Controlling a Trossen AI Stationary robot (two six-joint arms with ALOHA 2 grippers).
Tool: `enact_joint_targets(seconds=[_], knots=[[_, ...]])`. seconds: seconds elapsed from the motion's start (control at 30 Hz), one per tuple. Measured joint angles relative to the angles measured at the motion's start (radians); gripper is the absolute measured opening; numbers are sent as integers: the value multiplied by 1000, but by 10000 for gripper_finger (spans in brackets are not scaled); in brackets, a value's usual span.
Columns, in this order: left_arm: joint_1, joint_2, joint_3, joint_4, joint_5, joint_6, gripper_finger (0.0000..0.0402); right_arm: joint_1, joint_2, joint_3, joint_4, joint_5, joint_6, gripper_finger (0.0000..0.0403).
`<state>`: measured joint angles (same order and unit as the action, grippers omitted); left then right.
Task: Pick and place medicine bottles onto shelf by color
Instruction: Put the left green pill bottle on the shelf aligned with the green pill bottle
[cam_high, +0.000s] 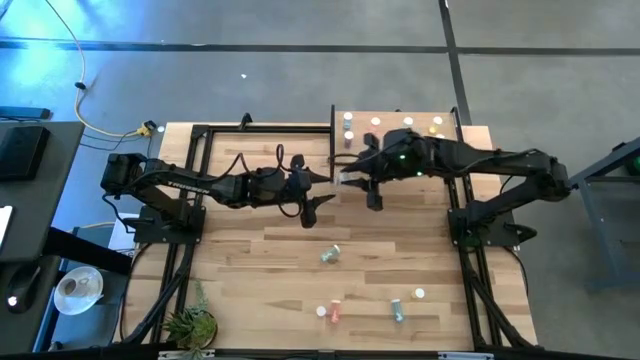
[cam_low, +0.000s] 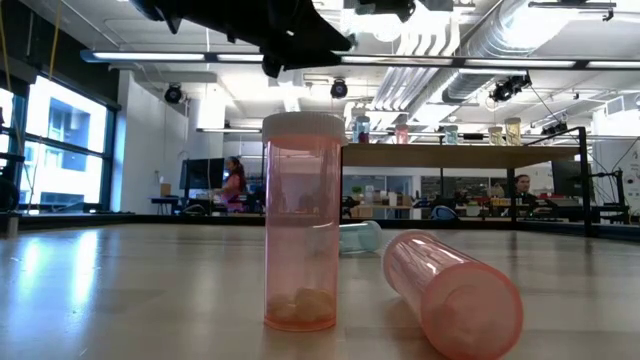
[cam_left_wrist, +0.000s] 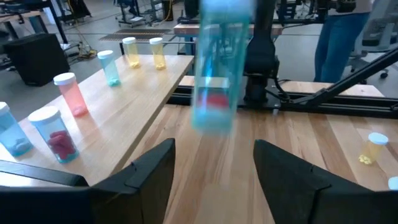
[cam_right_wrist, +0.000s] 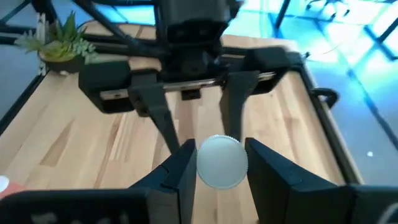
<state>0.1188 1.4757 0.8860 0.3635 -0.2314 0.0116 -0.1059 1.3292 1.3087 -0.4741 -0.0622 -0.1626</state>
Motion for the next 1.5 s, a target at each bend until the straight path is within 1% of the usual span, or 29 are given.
enact_joint_targets(seconds=[0.1, 0.43, 0.5, 0.57, 0.77, 0.97, 1.07, 1.13, 1.3, 1.5], knots=[[0, 0, 0, 0, 1, 0, 213, -1, -48, 0, -20, 76, 0, 108], [0, 0, 0, -1, 3, 0, 209, -4, -198, 0, -134, 446, 32, 108], [0, 0, 0, -1, 3, 0, 209, -14, -226, 0, -173, 497, 54, 108], [0, 0, 0, -1, 3, 0, 209, -31, -252, 0, -211, 526, 78, 108], [0, 0, 0, -1, 3, 0, 209, -102, -330, -59, -261, 532, 148, 108], [0, 0, 0, -1, 4, 1, 209, -207, -384, -134, -305, 531, 238, 108], [0, 0, 0, -1, 4, 0, 209, -264, -384, -147, -347, 518, 285, 108], [0, 0, 0, -1, 4, 0, 209, -300, -374, -148, -371, 490, 299, 108], [-1, 0, 0, -1, 4, 0, 209, -381, -331, -148, -396, 392, 305, 108], [-2, 0, 0, -16, 18, 0, 209, -447, -294, -154, -427, 350, 305, 108]])
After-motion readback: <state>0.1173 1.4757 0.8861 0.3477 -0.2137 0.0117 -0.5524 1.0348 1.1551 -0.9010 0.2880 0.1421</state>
